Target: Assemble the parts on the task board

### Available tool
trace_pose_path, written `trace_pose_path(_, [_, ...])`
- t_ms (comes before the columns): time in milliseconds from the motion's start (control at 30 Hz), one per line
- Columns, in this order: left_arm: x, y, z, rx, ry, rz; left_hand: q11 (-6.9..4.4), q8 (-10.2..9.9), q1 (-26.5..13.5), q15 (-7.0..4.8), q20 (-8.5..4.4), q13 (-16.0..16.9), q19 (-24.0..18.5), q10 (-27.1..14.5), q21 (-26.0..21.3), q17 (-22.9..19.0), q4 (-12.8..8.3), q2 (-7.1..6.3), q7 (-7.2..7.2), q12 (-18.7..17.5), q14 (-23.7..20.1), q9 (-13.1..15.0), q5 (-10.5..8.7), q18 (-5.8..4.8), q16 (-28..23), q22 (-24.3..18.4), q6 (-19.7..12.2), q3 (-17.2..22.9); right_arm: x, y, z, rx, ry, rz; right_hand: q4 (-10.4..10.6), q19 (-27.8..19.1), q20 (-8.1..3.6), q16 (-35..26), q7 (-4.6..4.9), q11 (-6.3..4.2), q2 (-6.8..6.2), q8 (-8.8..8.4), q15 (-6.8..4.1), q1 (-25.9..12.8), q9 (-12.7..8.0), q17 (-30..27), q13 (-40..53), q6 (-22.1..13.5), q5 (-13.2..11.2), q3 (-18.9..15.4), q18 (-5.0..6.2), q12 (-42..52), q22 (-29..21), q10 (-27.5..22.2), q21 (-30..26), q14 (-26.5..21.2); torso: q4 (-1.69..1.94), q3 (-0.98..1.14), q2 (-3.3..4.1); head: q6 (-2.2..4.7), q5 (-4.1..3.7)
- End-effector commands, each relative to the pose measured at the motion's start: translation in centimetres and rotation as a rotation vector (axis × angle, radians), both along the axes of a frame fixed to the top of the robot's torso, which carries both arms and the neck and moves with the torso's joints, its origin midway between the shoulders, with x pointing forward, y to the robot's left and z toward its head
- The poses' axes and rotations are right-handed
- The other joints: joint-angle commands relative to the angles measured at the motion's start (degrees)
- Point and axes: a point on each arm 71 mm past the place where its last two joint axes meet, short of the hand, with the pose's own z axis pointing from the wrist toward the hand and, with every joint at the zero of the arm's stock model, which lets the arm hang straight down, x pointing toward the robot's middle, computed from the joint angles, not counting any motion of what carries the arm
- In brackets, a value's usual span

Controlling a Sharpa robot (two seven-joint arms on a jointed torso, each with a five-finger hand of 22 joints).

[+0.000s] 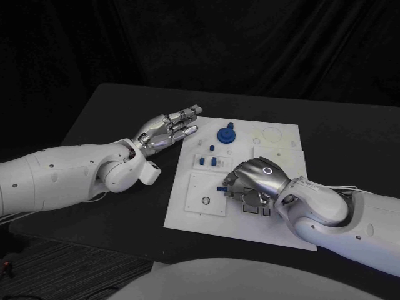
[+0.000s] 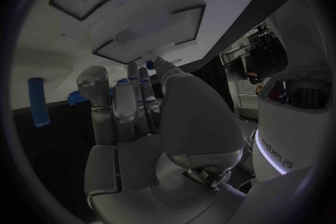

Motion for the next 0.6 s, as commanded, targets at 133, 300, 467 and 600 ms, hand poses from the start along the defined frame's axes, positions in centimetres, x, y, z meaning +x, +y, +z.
trace_pose_path(133, [-0.1, -0.18, 0.1, -0.026, -0.011, -0.013, 0.45, 0.18, 0.32, 0.4, 0.19, 0.07, 0.41, -0.01, 0.04, 0.05, -0.5, 0.43, 0.41, 0.17, -0.16, 0.04, 0.33, 0.0, 0.18, -0.05, -0.07, 0.03, -0.07, 0.15, -0.2, -0.003, -0.001, -0.009, 0.77, 0.51, -0.17, 0.22, -0.14, 0.01, 0.77, 0.02, -0.42, -0.9, 0.17, 0.32, 0.06, 0.72, 0.17, 0.06, 0.32, 0.29, 6.35, 0.63, 0.47, 0.24, 0.02, -0.01, -0.02, -0.01, 0.09])
trace_pose_path(300, [-0.11, -0.2, 0.07, -0.026, -0.01, -0.014, 0.49, 0.16, 0.36, 0.43, 0.19, 0.07, 0.41, -0.02, 0.03, 0.04, -0.57, 0.63, 0.4, 0.14, -0.17, 0.02, 0.6, -0.04, 0.17, -0.1, -0.18, 0.12, -0.08, 0.25, -0.23, -0.004, 0.0, -0.01, 0.91, 0.58, -0.2, 0.23, -0.21, -0.04, 1.07, 0.02, -0.46, -1.02, 0.22, 0.32, 0.07, 0.83, 0.18, 0.13, 0.3, 0.3, 6.39, 0.72, 0.6, 0.27, 0.02, -0.02, -0.01, -0.01, 0.09])
trace_pose_path(467, [-0.11, -0.19, 0.04, -0.026, -0.008, -0.015, 0.51, 0.15, 0.4, 0.46, 0.19, 0.06, 0.41, -0.03, 0.03, 0.04, -0.64, 0.77, 0.4, 0.13, -0.19, 0.02, 0.81, -0.08, 0.16, -0.1, -0.22, 0.19, -0.06, 0.27, -0.3, -0.01, 0.004, -0.013, 1.04, 0.61, -0.24, 0.28, -0.24, -0.08, 1.31, -0.01, -0.49, -1.17, 0.26, 0.39, 0.08, 0.87, 0.12, 0.15, 0.3, 0.3, 6.39, 0.78, 0.59, 0.32, 0.05, 0.0, 0.0, -0.01, 0.11])
trace_pose_path(600, [-0.11, -0.21, 0.02, -0.026, -0.006, -0.016, 0.54, 0.15, 0.48, 0.49, 0.19, 0.06, 0.41, -0.04, 0.02, 0.04, -0.74, 0.91, 0.42, 0.09, -0.19, 0.02, 1.1, -0.11, 0.16, -0.14, -0.27, 0.29, -0.03, 0.25, -0.36, -0.016, 0.007, -0.018, 0.66, 0.63, -0.33, 0.24, -0.46, -0.24, 1.53, 0.01, -0.62, -0.64, 0.38, 0.33, 0.11, 1.08, 0.42, 0.41, 0.32, 0.35, 6.38, 1.02, 0.53, 0.34, 0.02, -0.02, -0.01, -0.01, 0.15])
